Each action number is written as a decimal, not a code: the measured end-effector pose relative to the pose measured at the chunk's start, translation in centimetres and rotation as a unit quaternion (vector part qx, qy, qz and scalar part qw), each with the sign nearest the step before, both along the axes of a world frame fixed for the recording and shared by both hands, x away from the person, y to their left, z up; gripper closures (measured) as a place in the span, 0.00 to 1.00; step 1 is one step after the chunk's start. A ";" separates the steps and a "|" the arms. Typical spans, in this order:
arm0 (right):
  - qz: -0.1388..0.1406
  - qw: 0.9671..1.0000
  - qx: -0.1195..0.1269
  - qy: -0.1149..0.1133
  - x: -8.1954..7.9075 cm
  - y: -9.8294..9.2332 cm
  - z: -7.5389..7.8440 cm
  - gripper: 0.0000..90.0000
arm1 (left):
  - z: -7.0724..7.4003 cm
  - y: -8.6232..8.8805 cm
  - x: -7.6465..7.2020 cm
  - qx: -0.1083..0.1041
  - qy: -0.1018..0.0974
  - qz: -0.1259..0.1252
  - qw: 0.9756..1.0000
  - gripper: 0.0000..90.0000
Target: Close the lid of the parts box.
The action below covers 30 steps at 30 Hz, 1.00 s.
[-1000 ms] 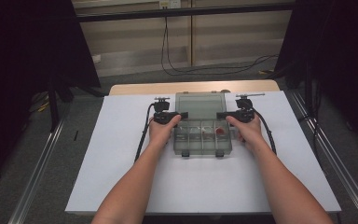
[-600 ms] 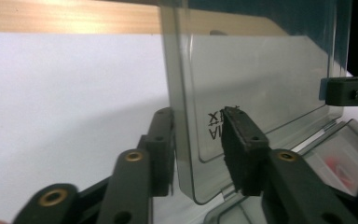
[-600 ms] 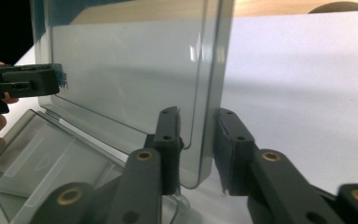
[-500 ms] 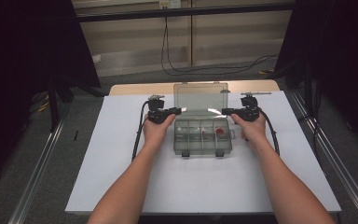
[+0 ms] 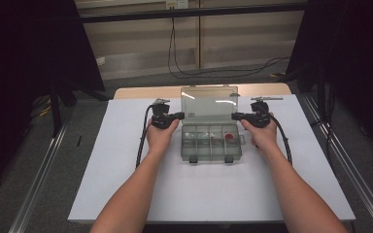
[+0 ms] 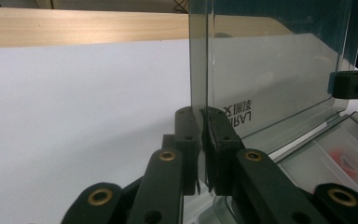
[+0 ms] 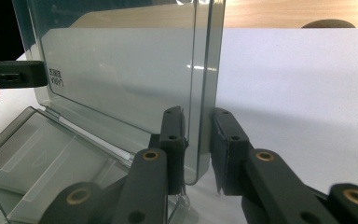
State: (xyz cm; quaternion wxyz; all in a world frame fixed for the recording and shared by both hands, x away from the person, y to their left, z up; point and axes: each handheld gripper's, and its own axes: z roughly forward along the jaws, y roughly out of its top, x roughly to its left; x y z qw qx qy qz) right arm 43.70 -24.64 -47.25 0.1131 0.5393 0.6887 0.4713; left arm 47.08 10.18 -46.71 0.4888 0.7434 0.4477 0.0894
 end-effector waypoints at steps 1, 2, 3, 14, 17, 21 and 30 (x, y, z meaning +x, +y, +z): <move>0.000 1.000 0.000 0.000 0.0 0.0 0.0 0.85 | 0.0 0.0 0.0 -0.002 0.000 0.001 1.000 0.94; 0.000 1.000 -0.002 -0.001 0.0 0.0 0.0 0.85 | 0.0 0.0 -0.1 0.005 -0.004 0.001 1.000 0.95; -0.001 1.000 -0.003 -0.002 0.0 0.0 0.0 0.85 | 0.0 0.0 -0.2 0.004 -0.006 0.002 1.000 0.95; -0.022 1.000 -0.011 -0.014 -0.2 0.1 0.4 0.93 | -0.2 0.0 -0.8 -0.007 -0.021 0.014 1.000 0.95; -0.020 0.999 -0.020 -0.018 -0.3 0.1 0.4 0.95 | -0.3 0.2 -0.8 -0.009 -0.019 0.009 1.000 0.95; -0.014 0.999 -0.035 -0.029 -0.5 0.3 0.5 0.96 | -0.2 0.2 -0.5 -0.008 -0.005 0.014 1.000 0.94; -0.015 0.998 -0.044 -0.050 -0.8 0.4 0.3 0.96 | 1.1 -0.1 0.5 -0.029 -0.001 0.029 0.999 0.88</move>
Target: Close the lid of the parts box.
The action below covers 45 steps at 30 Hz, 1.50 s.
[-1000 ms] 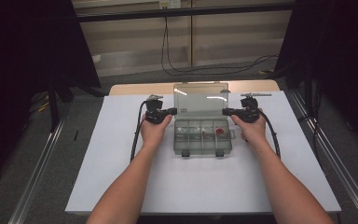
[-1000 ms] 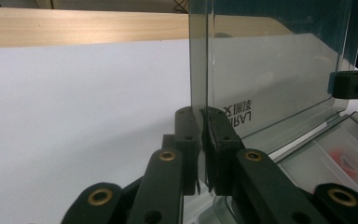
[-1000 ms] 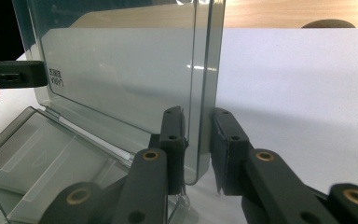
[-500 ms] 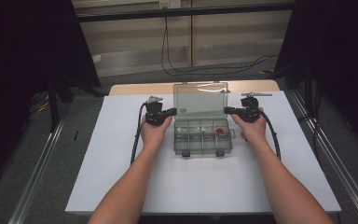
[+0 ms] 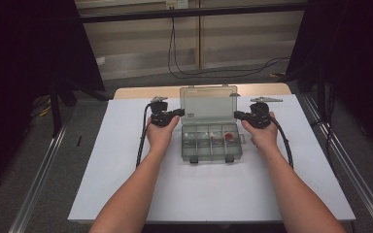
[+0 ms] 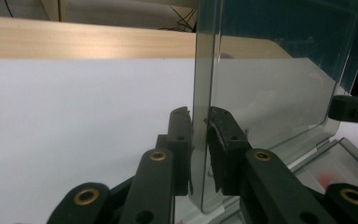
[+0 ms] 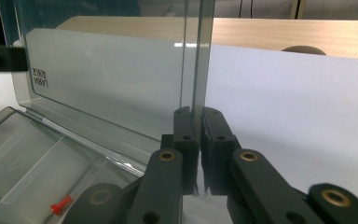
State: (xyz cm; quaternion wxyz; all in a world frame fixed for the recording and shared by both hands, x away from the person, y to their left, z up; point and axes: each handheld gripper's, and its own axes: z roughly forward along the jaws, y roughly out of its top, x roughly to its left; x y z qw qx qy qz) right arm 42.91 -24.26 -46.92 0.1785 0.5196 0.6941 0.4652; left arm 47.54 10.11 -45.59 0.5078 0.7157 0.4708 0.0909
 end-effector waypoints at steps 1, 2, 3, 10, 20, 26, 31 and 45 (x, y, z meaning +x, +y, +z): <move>0.002 1.000 0.000 -0.002 0.0 0.0 0.0 0.96 | 0.4 0.0 0.2 0.005 -0.004 0.000 1.000 0.88; 0.002 1.000 0.000 -0.001 -0.1 0.0 0.0 0.96 | 0.8 -0.1 0.4 0.005 -0.008 0.001 1.000 0.88; 0.001 1.000 -0.001 -0.003 -0.1 0.0 0.0 0.96 | 1.0 -0.1 0.5 0.007 -0.010 0.003 1.000 0.89; 0.000 1.000 0.006 -0.003 -0.2 0.0 -0.1 0.96 | 1.7 -0.2 1.3 -0.007 0.002 0.013 1.000 0.93; -0.015 1.000 -0.003 -0.002 0.1 0.3 0.7 0.89 | 2.2 -0.4 0.5 0.023 -0.035 0.006 0.999 0.96; -0.027 0.999 0.022 -0.009 0.7 0.0 2.5 0.89 | 2.2 -0.4 0.0 0.021 -0.049 0.008 0.999 0.96; -0.033 0.999 0.021 -0.013 1.1 0.0 3.5 0.90 | 2.2 -0.3 -0.3 0.020 -0.062 0.002 0.998 0.96; -0.033 0.999 -0.012 -0.026 1.1 0.7 4.1 0.96 | 1.8 0.1 -0.9 0.013 -0.069 0.003 0.998 0.95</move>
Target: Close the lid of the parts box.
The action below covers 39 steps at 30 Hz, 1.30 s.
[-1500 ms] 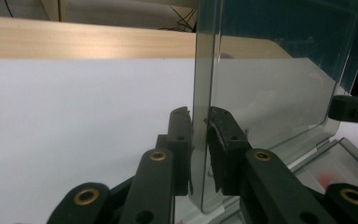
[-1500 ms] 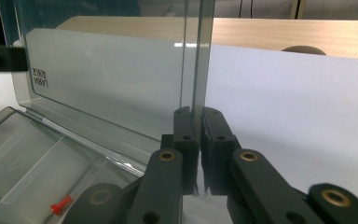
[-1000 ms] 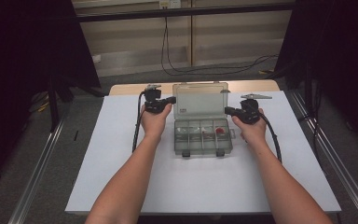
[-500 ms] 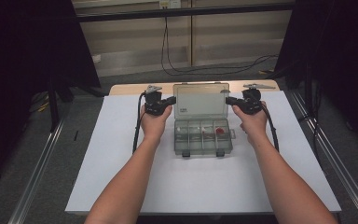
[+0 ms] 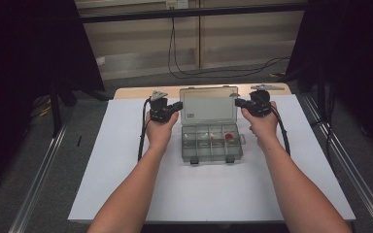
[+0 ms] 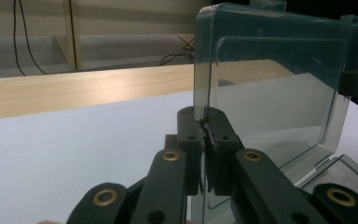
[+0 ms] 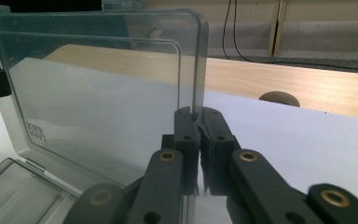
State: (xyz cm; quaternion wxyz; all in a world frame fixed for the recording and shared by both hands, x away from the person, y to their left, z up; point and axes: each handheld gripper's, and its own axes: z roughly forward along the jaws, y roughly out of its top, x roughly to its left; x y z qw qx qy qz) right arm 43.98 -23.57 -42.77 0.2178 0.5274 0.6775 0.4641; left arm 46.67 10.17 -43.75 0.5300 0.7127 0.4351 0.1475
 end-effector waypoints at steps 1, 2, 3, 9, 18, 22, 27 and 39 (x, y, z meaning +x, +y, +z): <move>0.001 1.000 -0.001 -0.001 -0.1 0.0 0.0 0.96 | 0.0 0.1 0.0 0.002 0.002 -0.003 1.000 0.95; 0.000 1.000 -0.003 -0.004 -0.1 0.0 0.0 0.96 | 0.1 0.2 0.0 0.001 0.004 -0.006 1.000 0.95; 0.001 1.000 -0.004 -0.006 -0.2 0.1 0.0 0.96 | 0.1 0.2 0.0 0.000 0.008 0.000 1.000 0.94; -0.005 1.000 -0.004 -0.022 -1.0 0.2 -0.1 0.97 | 0.5 0.9 -0.3 -0.030 0.016 -0.013 0.999 0.85; -0.003 0.999 -0.007 -0.037 -1.6 0.2 -0.2 0.97 | 1.4 2.2 -0.8 -0.080 0.030 -0.048 0.995 0.86; -0.007 0.999 -0.008 -0.040 -1.7 0.2 -0.2 0.97 | 1.6 2.6 -0.7 -0.086 0.036 -0.037 0.995 0.91; -0.004 0.999 -0.010 -0.044 -2.0 0.2 -0.2 0.97 | 1.5 3.2 -0.2 -0.107 0.049 -0.015 0.993 1.00; 0.008 0.998 -0.018 -0.055 -2.5 0.1 -0.2 0.97 | 1.2 1.7 1.5 -0.098 0.091 0.002 0.991 1.00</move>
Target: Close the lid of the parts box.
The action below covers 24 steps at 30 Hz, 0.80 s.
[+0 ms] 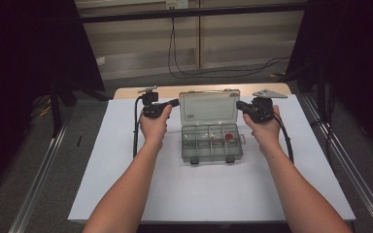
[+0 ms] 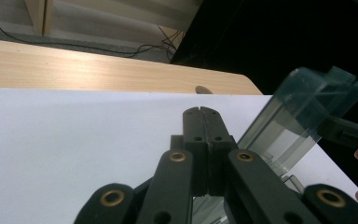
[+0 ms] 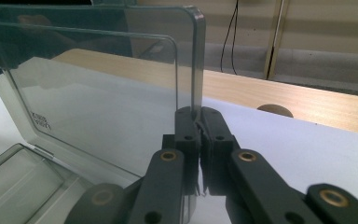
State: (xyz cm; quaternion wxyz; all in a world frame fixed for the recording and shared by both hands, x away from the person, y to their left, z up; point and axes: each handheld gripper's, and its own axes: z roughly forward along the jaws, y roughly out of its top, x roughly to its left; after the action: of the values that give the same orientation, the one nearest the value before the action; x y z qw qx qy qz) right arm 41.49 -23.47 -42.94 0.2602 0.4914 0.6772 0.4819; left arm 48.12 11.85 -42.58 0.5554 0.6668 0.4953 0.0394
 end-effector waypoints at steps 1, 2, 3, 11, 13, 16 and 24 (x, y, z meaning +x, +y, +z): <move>0.000 1.000 0.000 -0.001 0.0 0.0 0.0 0.97 | 0.1 -0.1 0.1 0.003 -0.003 -0.005 1.000 1.00; 0.001 1.000 0.000 -0.001 -0.1 0.0 0.0 0.97 | 0.1 -0.3 0.1 0.002 -0.003 -0.005 1.000 1.00; 0.000 1.000 -0.001 -0.001 -0.2 0.0 0.0 0.97 | 0.1 -0.4 0.1 0.001 -0.002 -0.006 1.000 1.00; 0.017 1.000 -0.004 0.000 -0.4 -0.3 0.2 0.96 | 0.0 -0.9 0.3 0.005 0.005 -0.014 1.000 1.00; 0.020 1.000 -0.003 0.003 -0.4 -0.4 0.2 0.95 | 0.1 -1.1 0.2 -0.002 0.007 -0.010 1.000 1.00; 0.022 1.000 -0.001 0.004 -0.5 -0.4 0.2 0.95 | 0.1 -1.2 0.2 -0.001 0.002 -0.012 1.000 1.00; 0.032 0.999 0.012 0.002 -0.6 -0.9 0.3 0.87 | 0.2 -1.3 0.0 0.009 -0.001 -0.020 1.000 1.00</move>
State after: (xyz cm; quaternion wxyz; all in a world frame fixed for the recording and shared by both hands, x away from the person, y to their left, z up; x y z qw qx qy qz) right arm 40.88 -24.40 -42.60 0.2372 0.4740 0.6871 0.4970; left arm 48.10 10.53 -42.36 0.5506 0.6816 0.4808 0.0332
